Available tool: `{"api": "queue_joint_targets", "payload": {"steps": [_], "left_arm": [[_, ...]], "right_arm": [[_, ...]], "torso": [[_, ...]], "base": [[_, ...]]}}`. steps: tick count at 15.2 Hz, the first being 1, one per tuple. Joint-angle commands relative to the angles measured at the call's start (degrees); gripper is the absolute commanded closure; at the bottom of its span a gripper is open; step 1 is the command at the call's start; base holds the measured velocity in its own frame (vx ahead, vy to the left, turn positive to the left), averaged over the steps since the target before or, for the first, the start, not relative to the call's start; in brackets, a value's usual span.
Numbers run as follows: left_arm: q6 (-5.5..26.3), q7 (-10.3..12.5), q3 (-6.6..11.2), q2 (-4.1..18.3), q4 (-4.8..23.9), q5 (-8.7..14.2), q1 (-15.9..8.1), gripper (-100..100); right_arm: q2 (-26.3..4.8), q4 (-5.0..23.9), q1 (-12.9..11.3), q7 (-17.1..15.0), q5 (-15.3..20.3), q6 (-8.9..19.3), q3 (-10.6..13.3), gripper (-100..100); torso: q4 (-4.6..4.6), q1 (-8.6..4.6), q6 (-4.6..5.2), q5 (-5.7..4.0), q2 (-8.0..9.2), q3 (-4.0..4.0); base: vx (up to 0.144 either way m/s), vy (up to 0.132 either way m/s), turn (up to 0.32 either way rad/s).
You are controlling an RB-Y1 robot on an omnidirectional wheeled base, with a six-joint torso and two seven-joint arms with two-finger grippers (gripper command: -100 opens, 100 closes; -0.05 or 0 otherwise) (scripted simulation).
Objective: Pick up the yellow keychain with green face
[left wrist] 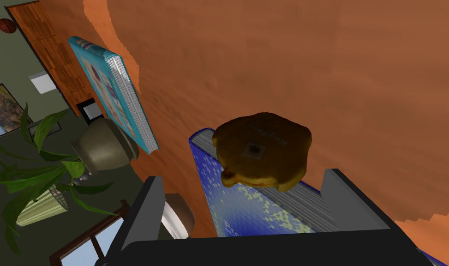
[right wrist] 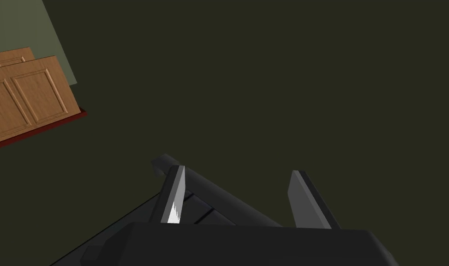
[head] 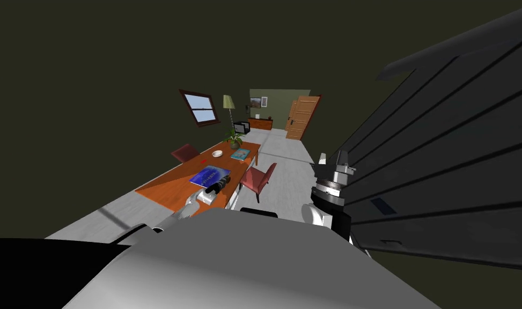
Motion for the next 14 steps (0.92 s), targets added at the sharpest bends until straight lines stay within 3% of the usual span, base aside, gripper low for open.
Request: {"api": "queue_joint_targets", "payload": {"steps": [1,4,5,6,10,13,14], "left_arm": [[-0.9,-0.6,0.6,-1.3,1.9,-0.7,-0.5,-100],[-1.9,-1.2,1.19,-2.5,3.8,-1.3,-1.0,-100],[-1.5,-0.8,0.82,-1.9,3.1,-0.9,-0.9,-100],[-1.6,-0.9,0.86,-2.0,3.3,-1.0,-0.9,100],[-1.6,-0.9,0.84,-2.0,3.4,-1.0,-0.8,100],[-0.2,-0.1,0.12,-0.3,0.4,-0.1,-0.1,100],[-0.8,-0.3,0.23,-0.6,1.4,-0.3,-0.4,100]], "right_arm": [[0.0,0.0,0.0,0.0,0.0,0.0,0.0,0],[0.0,0.0,0.0,0.0,0.0,0.0,0.0,0],[0.0,0.0,0.0,0.0,0.0,0.0,0.0,0],[0.0,0.0,0.0,0.0,0.0,0.0,0.0,0],[0.0,0.0,0.0,0.0,0.0,0.0,0.0,0],[0.0,0.0,0.0,0.0,0.0,0.0,0.0,0],[0.0,0.0,0.0,0.0,0.0,0.0,0.0,0]], "torso": [[0.0,0.0,0.0,0.0,0.0,0.0],[-0.07,-0.04,0.01,-0.01,-0.33,-0.18],[-0.08,-0.04,0.01,-0.01,-0.39,-0.22],[-0.07,-0.04,0.02,0.0,-0.38,-0.22],[-0.02,-0.1,0.09,-0.01,-0.31,-0.16],[0.0,-0.18,0.08,-0.02,-0.19,-0.1],[0.02,-0.22,0.08,-0.03,-0.12,-0.06]], "base": [[0.018,0.021,-0.036],[0.062,0.026,-0.032],[0.038,0.017,-0.007],[0.01,0.006,0.007],[0.0,0.001,0.003],[-0.043,-0.026,0.031],[-0.039,-0.021,0.017]]}}
